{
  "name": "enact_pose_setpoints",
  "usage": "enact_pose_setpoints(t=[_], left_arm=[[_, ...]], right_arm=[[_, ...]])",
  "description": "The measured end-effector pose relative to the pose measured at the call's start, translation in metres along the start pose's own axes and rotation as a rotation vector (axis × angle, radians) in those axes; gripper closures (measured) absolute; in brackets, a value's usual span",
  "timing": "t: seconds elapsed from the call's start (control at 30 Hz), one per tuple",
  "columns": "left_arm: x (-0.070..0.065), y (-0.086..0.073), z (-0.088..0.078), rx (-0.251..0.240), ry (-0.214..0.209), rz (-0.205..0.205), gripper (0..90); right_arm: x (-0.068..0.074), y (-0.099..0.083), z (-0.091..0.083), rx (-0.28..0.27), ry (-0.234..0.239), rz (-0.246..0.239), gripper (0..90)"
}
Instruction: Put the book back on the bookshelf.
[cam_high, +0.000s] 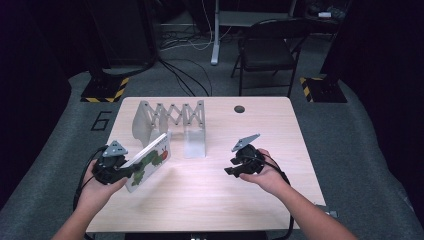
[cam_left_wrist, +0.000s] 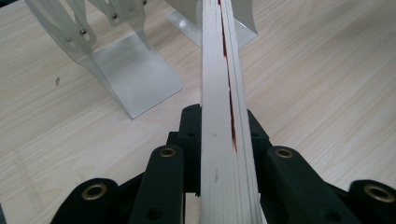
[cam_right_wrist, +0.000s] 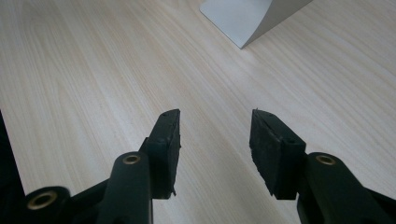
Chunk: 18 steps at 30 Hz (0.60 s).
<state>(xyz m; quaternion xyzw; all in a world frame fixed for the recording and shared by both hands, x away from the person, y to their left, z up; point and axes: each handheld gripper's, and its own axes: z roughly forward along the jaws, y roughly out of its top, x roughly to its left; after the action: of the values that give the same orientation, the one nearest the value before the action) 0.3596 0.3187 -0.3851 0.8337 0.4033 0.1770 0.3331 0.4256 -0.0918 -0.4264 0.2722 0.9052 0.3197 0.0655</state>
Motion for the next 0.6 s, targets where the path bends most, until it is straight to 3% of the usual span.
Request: enact_pose_setpoints(t=[0.6], left_arm=[[0.013, -0.009, 0.001, -0.006, 0.039, -0.06, 75.9]], right_arm=[[0.0, -0.001, 0.001, -0.009, -0.007, 0.019, 53.0]])
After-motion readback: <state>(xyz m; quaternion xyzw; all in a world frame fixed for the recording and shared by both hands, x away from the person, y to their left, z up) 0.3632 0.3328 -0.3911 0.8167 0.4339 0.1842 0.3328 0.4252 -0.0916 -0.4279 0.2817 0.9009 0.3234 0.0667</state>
